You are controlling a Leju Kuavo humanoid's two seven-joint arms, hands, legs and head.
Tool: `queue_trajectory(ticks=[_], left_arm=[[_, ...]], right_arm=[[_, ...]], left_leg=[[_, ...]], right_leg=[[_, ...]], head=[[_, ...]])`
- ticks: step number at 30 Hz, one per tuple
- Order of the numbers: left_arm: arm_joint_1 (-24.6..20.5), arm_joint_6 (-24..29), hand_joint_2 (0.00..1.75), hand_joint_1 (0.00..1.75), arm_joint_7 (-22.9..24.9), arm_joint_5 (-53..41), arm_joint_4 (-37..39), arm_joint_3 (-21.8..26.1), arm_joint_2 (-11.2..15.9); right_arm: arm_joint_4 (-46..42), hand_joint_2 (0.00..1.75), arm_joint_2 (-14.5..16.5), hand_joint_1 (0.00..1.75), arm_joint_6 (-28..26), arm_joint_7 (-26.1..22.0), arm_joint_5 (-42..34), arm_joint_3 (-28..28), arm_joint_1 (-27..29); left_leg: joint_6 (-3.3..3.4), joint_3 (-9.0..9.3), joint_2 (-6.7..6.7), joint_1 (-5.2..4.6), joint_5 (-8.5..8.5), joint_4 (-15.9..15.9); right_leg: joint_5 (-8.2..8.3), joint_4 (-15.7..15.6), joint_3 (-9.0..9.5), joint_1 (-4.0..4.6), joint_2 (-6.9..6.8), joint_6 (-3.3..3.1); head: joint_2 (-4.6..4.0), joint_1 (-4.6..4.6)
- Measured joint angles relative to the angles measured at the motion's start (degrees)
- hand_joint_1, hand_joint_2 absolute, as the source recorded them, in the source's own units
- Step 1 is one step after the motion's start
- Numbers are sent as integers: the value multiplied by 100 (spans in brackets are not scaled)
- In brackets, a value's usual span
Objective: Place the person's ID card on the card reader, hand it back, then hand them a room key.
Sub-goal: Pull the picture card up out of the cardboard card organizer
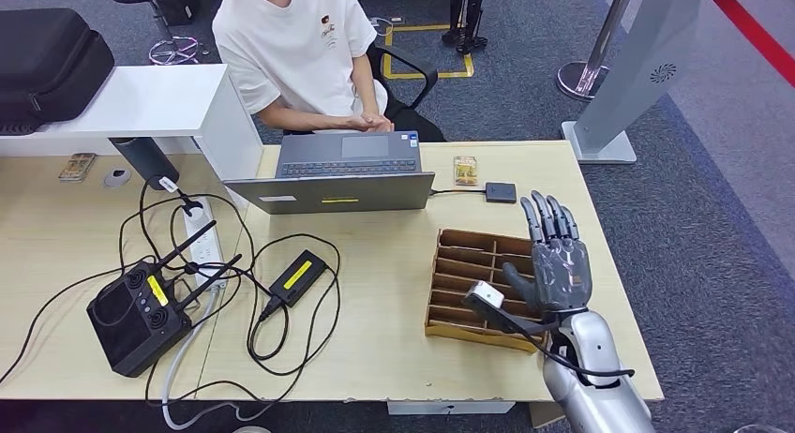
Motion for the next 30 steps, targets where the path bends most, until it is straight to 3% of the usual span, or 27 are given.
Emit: queue_trajectory(ticks=[30], left_arm=[[-15,-2,175,0,37,19,0,-94,-2]], right_arm=[[407,175,13,0,-180,86,68,97,-124]], left_leg=[[-1,4,1,0,1,0]], right_leg=[[1,-1,1,0,1,0]], head=[[0,1]])
